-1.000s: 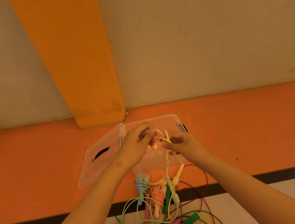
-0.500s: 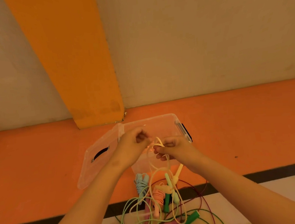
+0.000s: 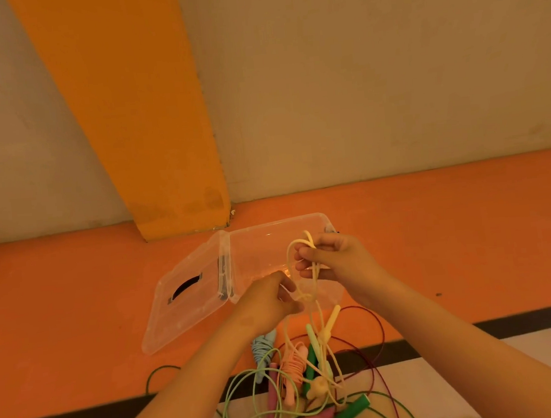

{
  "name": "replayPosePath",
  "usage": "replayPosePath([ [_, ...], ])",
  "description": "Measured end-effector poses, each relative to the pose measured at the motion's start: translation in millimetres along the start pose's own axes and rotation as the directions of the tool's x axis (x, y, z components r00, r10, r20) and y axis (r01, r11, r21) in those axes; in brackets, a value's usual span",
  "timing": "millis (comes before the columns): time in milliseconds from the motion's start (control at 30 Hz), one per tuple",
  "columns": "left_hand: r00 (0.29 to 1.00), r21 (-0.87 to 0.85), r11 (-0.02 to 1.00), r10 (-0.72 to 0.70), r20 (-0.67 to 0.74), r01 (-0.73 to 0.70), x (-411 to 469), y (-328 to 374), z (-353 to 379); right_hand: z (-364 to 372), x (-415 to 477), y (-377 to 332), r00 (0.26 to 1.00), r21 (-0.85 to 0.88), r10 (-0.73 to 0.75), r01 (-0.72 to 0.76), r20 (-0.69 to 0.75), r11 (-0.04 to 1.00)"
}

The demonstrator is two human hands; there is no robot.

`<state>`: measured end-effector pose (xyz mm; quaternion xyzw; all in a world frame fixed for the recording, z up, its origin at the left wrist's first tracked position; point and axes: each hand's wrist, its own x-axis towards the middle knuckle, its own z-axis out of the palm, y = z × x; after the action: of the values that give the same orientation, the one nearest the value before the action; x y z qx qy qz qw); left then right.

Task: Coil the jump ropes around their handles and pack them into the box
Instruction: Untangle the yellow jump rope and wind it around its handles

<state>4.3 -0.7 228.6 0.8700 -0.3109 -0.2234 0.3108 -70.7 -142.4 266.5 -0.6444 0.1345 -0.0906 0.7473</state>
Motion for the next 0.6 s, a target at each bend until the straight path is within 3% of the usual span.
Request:
replayPosePath([
  [200, 0.995, -0.002, 0.998, 0.063, -0.078, -0.064, 2.2, 3.3, -3.7, -6.1, 1.2, 0.0, 1.000, 0.014, 0.006, -0.005, -0.026, 1.000],
  [400, 0.999, 0.016, 1.000, -0.021, 0.029, 0.020, -2.4, 1.3, 6.5, -9.2, 2.6, -3.0, 0.999, 0.044, -0.011, 0.013, -0.042, 0.999],
  [600, 0.994, -0.085, 0.995, 0.053, -0.091, -0.060, -2.7, 0.1, 10.6, -9.6, 2.3, -5.9, 0.998, 0.057, -0.040, 0.042, -0.044, 0.997],
])
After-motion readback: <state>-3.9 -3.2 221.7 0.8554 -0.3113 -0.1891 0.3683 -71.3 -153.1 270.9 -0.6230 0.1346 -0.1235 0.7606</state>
